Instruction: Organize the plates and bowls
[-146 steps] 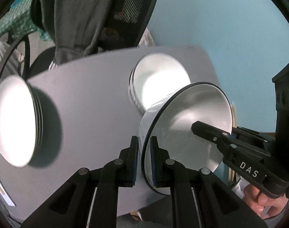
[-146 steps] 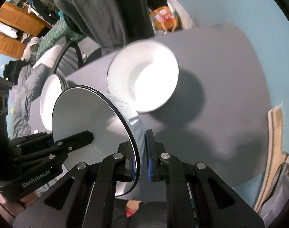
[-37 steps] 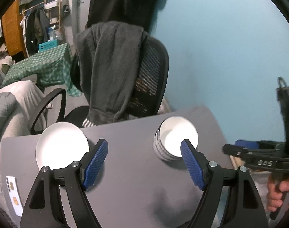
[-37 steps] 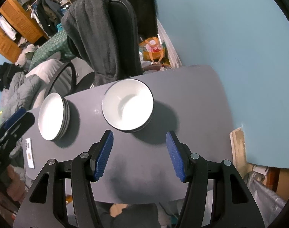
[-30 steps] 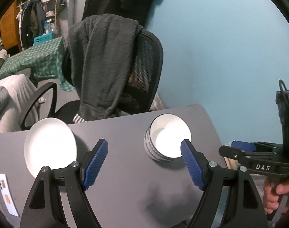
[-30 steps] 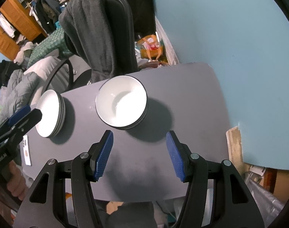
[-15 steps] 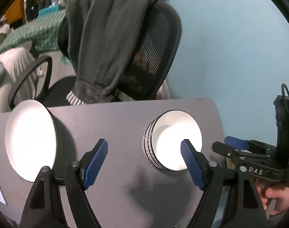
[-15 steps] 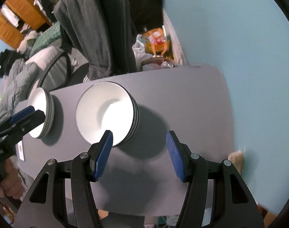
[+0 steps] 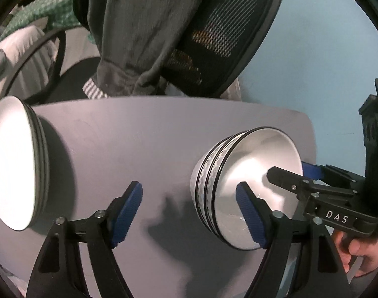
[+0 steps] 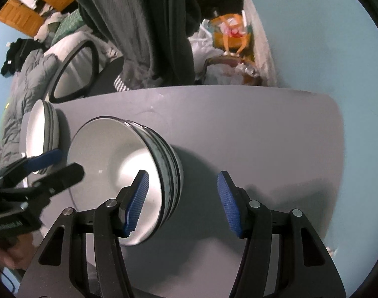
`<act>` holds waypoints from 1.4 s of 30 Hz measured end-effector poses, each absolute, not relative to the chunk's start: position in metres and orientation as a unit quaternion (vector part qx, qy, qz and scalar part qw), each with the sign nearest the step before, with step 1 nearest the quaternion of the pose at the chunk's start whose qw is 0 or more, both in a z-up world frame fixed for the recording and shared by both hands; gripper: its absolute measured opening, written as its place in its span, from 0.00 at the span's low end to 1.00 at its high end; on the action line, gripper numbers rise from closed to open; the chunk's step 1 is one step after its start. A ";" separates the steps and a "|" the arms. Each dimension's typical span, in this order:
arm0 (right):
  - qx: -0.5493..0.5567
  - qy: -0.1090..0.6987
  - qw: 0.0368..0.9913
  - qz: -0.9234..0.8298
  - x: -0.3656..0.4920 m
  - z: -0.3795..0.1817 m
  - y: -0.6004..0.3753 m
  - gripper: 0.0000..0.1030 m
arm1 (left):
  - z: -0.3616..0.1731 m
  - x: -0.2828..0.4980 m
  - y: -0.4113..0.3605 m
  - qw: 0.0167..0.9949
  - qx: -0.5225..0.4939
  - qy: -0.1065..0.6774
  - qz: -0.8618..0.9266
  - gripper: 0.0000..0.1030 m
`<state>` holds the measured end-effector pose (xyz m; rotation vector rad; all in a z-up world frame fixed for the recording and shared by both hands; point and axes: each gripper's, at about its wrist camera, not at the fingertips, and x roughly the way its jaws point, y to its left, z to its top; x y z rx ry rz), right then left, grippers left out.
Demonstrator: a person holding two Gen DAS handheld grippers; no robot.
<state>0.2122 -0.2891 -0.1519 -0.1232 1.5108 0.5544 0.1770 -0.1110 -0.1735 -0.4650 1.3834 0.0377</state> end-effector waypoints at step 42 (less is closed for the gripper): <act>-0.081 0.707 0.642 0.285 0.224 -0.167 -0.266 0.26 | -0.204 0.182 -0.124 0.679 -0.264 0.684 -0.039 0.36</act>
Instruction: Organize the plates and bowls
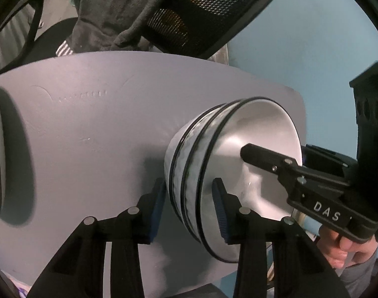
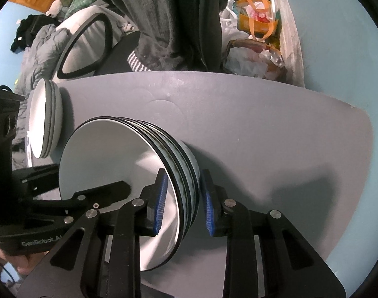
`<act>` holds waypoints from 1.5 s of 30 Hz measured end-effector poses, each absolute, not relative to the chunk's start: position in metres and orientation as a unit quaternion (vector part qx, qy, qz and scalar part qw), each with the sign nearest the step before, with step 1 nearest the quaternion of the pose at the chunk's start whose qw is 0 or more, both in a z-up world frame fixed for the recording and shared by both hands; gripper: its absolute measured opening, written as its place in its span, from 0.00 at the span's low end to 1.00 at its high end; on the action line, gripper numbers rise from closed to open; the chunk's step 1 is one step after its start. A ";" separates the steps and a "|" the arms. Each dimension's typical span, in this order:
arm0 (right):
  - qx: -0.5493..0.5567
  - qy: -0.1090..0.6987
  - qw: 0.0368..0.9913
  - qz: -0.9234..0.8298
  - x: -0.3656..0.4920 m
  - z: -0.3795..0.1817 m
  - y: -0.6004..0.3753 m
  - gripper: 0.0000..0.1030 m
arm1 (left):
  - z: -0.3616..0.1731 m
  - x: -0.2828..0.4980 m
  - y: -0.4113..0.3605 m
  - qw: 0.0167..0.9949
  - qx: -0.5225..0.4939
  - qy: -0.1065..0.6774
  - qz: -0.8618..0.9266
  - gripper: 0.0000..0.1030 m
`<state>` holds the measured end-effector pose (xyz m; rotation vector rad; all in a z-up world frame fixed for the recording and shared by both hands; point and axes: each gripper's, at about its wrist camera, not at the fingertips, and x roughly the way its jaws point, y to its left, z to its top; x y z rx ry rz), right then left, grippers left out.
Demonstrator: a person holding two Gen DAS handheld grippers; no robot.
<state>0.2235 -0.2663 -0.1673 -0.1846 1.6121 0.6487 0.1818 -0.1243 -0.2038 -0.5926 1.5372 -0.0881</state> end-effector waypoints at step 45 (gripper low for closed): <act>-0.062 0.734 0.598 0.314 0.068 -0.183 -0.126 0.24 | -0.207 -0.006 0.026 0.670 -0.262 0.693 0.050 0.24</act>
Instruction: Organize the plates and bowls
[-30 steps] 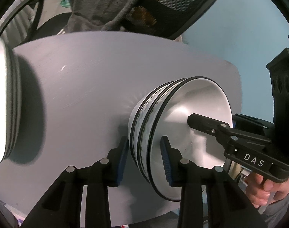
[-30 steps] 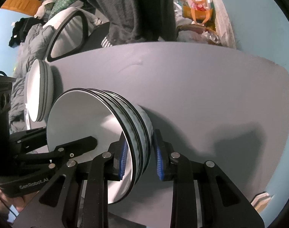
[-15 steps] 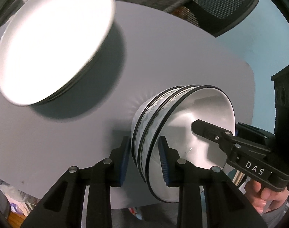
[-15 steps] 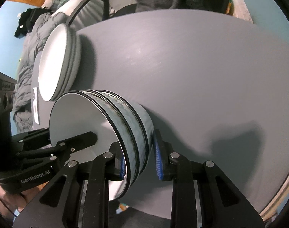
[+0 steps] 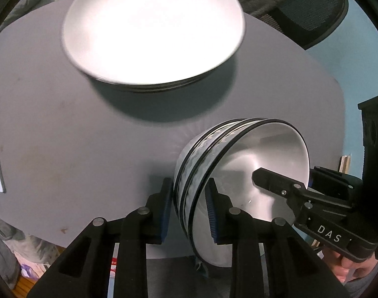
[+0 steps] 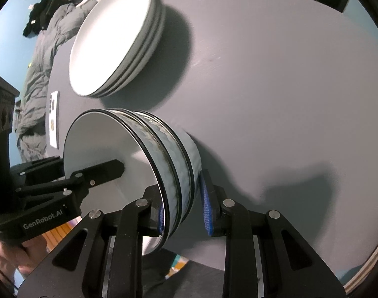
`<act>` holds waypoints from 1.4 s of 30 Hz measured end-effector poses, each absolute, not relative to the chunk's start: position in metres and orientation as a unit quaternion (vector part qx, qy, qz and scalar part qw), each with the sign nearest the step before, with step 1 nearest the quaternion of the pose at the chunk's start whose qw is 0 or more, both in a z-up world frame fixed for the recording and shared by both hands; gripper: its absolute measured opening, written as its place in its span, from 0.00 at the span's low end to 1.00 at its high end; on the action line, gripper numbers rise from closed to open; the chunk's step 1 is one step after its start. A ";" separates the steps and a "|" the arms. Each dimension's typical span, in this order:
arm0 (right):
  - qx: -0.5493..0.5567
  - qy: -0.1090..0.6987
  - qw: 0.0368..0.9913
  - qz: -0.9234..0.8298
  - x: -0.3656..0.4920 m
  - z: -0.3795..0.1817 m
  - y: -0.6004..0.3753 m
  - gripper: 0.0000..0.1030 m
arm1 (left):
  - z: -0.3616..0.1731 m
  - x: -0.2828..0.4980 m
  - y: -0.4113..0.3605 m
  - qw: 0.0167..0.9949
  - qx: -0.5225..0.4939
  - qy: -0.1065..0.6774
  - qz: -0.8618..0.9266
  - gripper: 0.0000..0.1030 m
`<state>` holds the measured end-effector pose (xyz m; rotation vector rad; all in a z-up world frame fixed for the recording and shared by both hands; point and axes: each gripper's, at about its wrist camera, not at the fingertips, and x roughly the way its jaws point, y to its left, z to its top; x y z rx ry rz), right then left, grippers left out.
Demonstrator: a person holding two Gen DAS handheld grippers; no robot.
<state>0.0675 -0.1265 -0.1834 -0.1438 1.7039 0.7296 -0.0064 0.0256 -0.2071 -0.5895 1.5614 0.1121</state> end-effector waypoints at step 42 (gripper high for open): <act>-0.075 0.732 0.617 0.281 0.023 -0.182 -0.092 0.20 | -0.217 -0.020 0.045 0.684 -0.239 0.689 0.011 0.18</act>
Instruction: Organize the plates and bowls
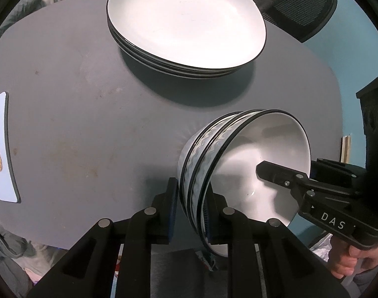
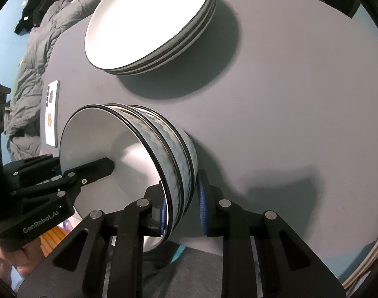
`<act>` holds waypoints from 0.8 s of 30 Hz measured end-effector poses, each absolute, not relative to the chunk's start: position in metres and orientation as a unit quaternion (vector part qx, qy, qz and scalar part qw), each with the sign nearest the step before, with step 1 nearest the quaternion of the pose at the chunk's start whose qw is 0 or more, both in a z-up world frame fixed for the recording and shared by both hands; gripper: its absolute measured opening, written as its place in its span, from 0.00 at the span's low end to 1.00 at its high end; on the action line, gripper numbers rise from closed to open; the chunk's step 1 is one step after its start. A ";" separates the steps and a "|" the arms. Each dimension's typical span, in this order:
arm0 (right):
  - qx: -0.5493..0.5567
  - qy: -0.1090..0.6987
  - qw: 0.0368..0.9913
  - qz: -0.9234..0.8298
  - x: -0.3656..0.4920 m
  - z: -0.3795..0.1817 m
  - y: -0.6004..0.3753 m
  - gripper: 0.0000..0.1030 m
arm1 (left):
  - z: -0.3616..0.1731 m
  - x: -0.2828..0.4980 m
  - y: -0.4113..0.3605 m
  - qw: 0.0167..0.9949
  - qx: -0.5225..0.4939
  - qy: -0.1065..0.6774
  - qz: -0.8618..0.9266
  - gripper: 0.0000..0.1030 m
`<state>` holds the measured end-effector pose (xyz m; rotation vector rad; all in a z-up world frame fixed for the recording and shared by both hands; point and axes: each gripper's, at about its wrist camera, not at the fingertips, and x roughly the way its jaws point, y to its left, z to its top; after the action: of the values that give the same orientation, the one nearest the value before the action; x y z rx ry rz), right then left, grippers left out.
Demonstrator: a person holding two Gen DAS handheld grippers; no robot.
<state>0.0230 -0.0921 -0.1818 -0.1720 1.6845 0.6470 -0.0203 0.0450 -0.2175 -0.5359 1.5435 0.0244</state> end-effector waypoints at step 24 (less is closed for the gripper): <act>-0.018 0.735 0.621 0.273 0.024 -0.170 -0.087 0.19 | -0.185 -0.013 0.049 0.697 -0.216 0.684 0.017 0.18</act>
<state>0.0244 -0.0871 -0.1701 -0.0421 1.6891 0.6265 -0.0130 0.0486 -0.1848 -0.4821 1.5247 0.0385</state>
